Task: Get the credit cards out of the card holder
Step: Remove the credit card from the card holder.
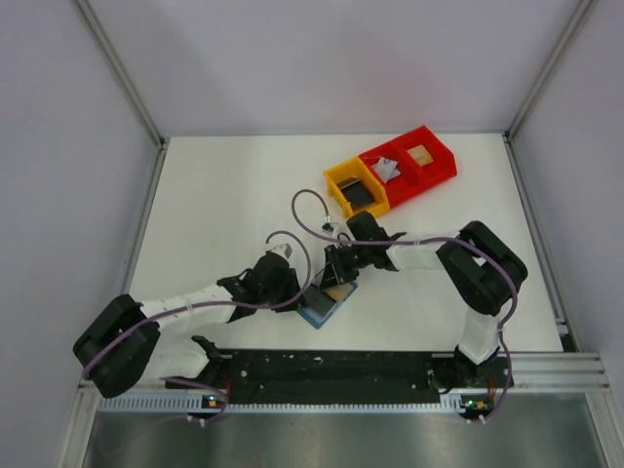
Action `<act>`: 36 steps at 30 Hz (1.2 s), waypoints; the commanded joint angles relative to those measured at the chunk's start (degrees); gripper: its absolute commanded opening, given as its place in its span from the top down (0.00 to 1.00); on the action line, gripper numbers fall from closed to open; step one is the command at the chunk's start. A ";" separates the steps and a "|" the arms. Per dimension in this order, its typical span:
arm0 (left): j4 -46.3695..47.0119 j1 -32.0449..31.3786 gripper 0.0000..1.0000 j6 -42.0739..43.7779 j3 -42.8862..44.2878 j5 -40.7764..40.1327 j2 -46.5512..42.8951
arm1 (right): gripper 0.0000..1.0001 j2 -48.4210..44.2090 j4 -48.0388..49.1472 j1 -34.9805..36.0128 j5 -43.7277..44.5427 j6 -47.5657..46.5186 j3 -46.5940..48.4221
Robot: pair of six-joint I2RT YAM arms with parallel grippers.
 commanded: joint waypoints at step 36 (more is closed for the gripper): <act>-3.01 -0.18 0.76 1.41 1.47 -2.53 -0.04 | 1.00 1.82 8.96 -6.37 -8.59 4.18 -4.31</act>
